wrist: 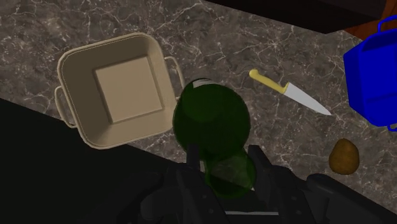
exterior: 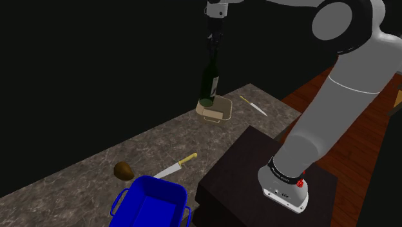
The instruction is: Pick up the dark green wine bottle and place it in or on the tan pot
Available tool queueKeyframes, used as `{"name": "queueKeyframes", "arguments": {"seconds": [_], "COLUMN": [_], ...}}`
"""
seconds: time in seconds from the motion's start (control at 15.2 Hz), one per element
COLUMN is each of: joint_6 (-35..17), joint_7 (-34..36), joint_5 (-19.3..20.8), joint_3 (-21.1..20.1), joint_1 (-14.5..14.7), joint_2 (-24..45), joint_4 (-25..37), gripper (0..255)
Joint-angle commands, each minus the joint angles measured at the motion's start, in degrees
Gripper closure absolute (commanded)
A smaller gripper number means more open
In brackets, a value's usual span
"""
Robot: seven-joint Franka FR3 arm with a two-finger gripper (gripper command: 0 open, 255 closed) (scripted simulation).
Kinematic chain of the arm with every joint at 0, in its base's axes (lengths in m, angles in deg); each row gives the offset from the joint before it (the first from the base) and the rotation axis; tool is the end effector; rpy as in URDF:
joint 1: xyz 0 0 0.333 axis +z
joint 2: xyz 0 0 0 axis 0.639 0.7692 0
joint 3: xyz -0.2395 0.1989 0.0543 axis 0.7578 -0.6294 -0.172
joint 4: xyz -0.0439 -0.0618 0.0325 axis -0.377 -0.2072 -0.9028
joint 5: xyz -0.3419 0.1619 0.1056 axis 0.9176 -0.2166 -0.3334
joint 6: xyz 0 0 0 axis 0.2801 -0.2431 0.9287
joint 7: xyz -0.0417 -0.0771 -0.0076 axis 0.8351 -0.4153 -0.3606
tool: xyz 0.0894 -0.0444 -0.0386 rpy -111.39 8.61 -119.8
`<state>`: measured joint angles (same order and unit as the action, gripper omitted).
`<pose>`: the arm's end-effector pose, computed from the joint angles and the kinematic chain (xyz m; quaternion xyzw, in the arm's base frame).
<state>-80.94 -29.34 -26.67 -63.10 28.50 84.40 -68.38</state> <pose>0.5554 -0.1430 0.5407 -0.9939 -0.0949 0.0543 0.0175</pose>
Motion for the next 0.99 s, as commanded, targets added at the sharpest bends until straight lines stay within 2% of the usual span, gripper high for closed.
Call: {"name": "queueKeyframes", "arguments": {"seconds": [0.0,0.46,0.79,0.86,0.92], "joint_6": [1.25,8.2,16.0,17.06,15.89], "joint_7": [-2.4,-10.67,-16.25,-16.75,-16.71], "joint_5": [0.07,-0.58,-2.03,-2.22,-2.12], "joint_3": [1.07,4.44,6.12,6.18,6.16], "joint_1": [-1.26,-6.33,-11.1,-11.7,-11.58], "joint_2": [1.78,10.99,21.5,22.89,22.29], "joint_4": [3.06,19.25,37.56,40.02,38.26], "gripper": [255,255,255,255,255]}}
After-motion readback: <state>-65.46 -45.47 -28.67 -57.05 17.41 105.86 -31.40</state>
